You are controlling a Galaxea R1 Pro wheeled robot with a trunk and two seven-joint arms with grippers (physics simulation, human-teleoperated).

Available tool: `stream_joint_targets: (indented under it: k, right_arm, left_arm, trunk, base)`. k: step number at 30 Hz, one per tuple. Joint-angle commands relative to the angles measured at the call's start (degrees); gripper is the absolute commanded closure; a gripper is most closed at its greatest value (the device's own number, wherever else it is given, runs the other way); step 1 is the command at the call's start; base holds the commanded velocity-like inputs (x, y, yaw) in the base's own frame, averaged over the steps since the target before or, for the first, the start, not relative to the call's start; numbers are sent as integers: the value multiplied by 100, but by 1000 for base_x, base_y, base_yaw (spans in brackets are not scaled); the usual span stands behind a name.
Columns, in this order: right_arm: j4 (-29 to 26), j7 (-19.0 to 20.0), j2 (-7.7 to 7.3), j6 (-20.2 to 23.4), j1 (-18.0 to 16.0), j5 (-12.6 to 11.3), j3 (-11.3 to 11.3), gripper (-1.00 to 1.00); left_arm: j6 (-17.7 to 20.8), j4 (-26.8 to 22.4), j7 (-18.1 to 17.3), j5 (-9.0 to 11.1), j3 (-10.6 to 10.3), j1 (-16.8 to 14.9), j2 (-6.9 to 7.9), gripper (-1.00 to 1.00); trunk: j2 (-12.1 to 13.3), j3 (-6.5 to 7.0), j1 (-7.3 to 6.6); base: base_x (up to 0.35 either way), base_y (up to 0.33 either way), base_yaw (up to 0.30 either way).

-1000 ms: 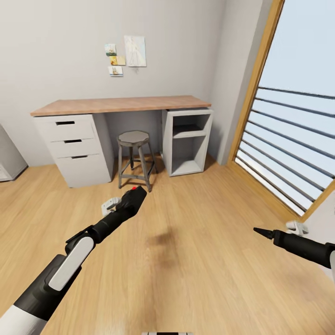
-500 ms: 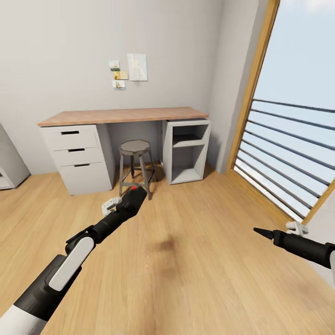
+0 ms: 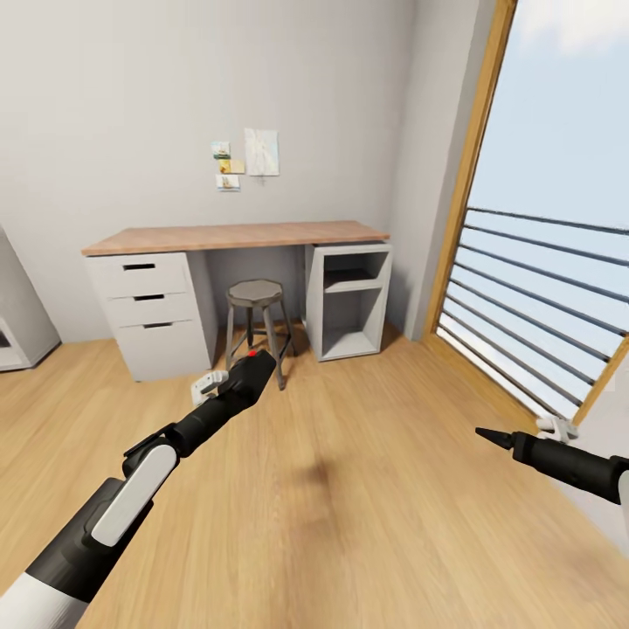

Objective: Attach the digital camera to the camera tripod in the bedroom.

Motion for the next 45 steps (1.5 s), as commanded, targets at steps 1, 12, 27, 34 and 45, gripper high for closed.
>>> stream_joint_targets:
  k: [1, 12, 27, 34, 45]
  right_arm:
    - [-2, 4, 1, 45, -4, -20, -6, -100]
    - [-2, 5, -1, 45, -4, -20, 2, -100]
    - [-2, 7, 3, 45, -4, -20, 7, -100]
    - [-2, 2, 3, 45, -4, -20, 11, -100]
    - [-2, 1, -6, 45, -4, -12, 12, -100]
  left_arm:
    - [8, -10, 48, 48, -11, -4, 5, 100]
    - [8, -10, 46, 50, -9, -4, 3, 100]
    - [8, -3, 46, 51, -9, -4, 3, 100]
    - [8, -6, 46, 49, -9, -4, 3, 100]
    - [7, -15, 46, 42, -16, -4, 3, 100]
  trunk:
    - [-1, 17, -3]
    - [14, 261, -32]
    - [189, 576, -148]
    - [470, 702, -302]
    - [911, 899, -543]
  base:
    - [0, 0, 0]
    - [0, 0, 0]
    - [0, 0, 0]
    - [0, 0, 0]
    - [0, 0, 0]
